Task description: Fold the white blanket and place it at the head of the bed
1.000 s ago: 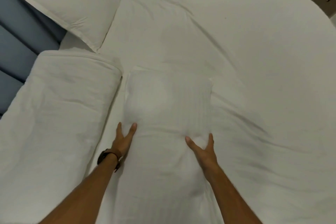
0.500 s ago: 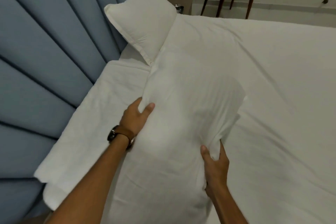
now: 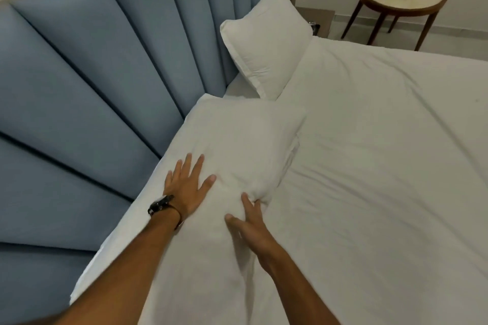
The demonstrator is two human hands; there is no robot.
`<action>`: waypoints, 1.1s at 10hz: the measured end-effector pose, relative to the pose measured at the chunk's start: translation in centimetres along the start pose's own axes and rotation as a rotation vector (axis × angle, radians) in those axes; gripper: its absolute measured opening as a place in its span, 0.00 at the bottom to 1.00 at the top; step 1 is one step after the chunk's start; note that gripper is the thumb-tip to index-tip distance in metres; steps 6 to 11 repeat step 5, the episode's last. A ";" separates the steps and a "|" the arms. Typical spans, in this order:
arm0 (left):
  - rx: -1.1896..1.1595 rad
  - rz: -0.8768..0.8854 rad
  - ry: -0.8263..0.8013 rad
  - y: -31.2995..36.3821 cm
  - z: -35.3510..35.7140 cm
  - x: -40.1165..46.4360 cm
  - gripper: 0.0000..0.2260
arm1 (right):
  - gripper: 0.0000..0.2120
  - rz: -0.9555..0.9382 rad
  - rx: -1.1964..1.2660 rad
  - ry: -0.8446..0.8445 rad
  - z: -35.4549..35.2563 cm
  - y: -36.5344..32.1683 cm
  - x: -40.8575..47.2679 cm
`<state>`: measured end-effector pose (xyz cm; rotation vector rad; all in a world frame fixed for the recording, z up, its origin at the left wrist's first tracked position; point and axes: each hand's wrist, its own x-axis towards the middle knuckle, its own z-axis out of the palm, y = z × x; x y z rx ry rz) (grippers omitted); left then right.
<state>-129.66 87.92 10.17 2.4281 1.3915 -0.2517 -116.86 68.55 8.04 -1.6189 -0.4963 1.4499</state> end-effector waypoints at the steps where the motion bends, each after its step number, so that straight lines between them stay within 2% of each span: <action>1: 0.003 -0.002 0.038 0.9 0.9 0.0 0.35 | 0.40 -0.022 0.001 0.069 -0.6 0.5 -0.3; 2: -0.012 -0.001 0.061 1.7 0.0 -0.3 0.35 | 0.22 -0.125 0.147 0.327 -3.0 0.1 -3.8; 3: -0.004 0.021 0.053 2.7 -1.3 -0.9 0.37 | 0.13 -0.234 0.202 0.519 -6.2 -2.3 -8.2; 4: -0.031 0.116 0.117 7.6 -5.6 -0.6 0.45 | 0.12 -0.526 0.148 0.876 -13.3 -10.0 -20.1; 5: -0.033 0.170 0.175 11.8 -10.1 0.1 0.51 | 0.07 -0.739 0.168 1.045 -16.2 -17.1 -30.4; 11: -0.033 0.170 0.175 11.8 -10.1 0.1 0.51 | 0.07 -0.739 0.168 1.045 -16.2 -17.1 -30.4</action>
